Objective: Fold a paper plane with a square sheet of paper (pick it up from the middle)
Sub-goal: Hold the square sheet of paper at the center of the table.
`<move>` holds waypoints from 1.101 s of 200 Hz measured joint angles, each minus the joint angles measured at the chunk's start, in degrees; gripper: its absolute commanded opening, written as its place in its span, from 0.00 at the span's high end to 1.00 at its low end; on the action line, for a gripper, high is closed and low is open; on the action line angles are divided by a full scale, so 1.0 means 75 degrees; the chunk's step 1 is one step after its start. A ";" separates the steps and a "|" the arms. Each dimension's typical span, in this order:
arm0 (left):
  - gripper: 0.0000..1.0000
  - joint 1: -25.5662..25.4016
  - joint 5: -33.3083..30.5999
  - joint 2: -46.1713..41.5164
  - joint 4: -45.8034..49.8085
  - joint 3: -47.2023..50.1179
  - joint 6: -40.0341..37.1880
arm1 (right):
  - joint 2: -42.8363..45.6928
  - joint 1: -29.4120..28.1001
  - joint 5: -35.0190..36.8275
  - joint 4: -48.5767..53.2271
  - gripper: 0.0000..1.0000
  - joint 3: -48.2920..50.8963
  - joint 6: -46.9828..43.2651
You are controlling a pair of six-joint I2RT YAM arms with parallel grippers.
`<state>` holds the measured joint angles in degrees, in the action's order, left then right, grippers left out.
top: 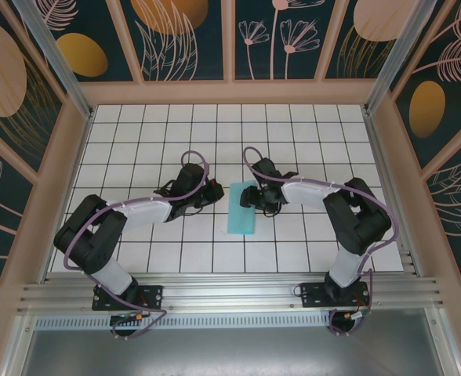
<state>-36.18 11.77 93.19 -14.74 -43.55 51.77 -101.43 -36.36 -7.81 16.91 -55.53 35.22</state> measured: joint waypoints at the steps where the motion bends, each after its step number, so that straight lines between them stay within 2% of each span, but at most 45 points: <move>1: 1.00 0.0000 0.0000 0.0000 0.0000 0.0000 0.0000 | -0.0006 0.0000 0.0003 0.0003 0.37 -0.0003 -0.0006; 104: 1.00 0.0000 0.0029 0.0012 0.0000 0.0000 0.0000 | -0.0102 -0.0006 0.0035 0.0181 0.35 -0.0140 -0.0052; 148: 1.00 0.0000 0.0058 0.0012 0.0000 0.0000 0.0000 | -0.0175 -0.0015 0.0032 0.0323 0.31 -0.0248 -0.0061; 188: 1.00 0.0000 0.0058 0.0012 0.0000 0.0000 0.0000 | -0.0184 -0.0023 0.0076 0.0361 0.35 -0.0277 -0.0070; 202: 1.00 0.0000 0.0058 0.0012 0.0000 0.0000 0.0000 | -0.0181 -0.0020 0.0044 0.0341 0.31 -0.0245 -0.0082; 220: 1.00 0.0000 0.0061 0.0015 0.0000 0.0000 0.0000 | -0.0181 -0.0038 0.0035 0.0326 0.31 -0.0262 -0.0085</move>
<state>-36.18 12.23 93.30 -14.74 -43.55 51.77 -102.78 -36.64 -7.55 19.35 -57.49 34.59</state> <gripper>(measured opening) 0.069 0.685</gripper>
